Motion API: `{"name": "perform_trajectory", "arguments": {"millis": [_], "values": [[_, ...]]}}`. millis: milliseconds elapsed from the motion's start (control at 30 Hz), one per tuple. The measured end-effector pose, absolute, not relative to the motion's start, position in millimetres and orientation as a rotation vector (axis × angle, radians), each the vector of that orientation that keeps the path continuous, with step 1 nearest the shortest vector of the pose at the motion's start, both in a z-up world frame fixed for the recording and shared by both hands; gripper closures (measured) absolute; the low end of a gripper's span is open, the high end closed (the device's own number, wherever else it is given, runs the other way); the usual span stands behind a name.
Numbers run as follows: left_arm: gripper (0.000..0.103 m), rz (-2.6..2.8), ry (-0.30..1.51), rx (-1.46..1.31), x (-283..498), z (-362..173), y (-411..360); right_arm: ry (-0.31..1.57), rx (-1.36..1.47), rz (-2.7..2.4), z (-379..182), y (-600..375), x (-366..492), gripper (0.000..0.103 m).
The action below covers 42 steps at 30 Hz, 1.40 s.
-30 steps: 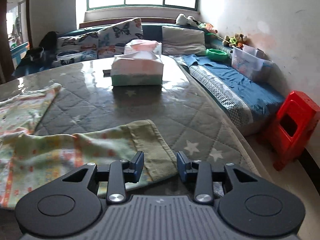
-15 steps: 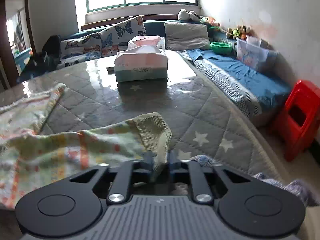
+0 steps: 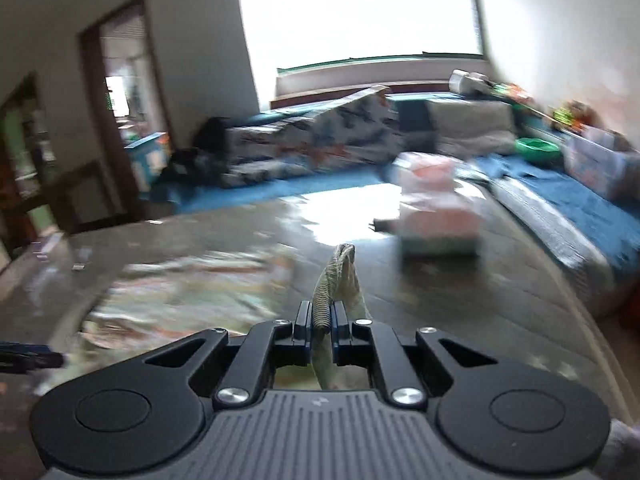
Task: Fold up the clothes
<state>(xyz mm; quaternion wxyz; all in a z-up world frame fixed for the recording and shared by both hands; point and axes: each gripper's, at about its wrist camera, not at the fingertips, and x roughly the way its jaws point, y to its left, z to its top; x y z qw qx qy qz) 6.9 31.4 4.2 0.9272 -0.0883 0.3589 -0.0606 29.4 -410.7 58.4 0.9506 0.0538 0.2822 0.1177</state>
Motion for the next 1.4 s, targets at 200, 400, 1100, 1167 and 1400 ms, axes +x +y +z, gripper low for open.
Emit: {"name": "perform_trajectory", "arguments": {"millis": [200, 400, 1100, 1167, 1400], "values": [[0.010, -0.099, 0.704, -0.181, -4, 7, 43, 0.556, 0.033, 0.427, 83, -344, 39, 0.095], [0.000, -0.067, 0.678, -0.204, -14, 9, 62, 0.560, -0.075, 0.592, 93, -267, 49, 0.095], [0.000, 0.006, 0.657, -0.290, -24, 7, 107, 0.669, -0.308, 0.869, 53, -131, 31, 0.085], [0.000, 0.001, 0.657, -0.289, -22, 7, 104, 0.662, -0.311, 0.856, 57, -140, 33, 0.081], [0.000, -0.043, 0.666, -0.265, -13, 9, 81, 0.704, -0.352, 0.740, 52, -191, 39, 0.075]]}}
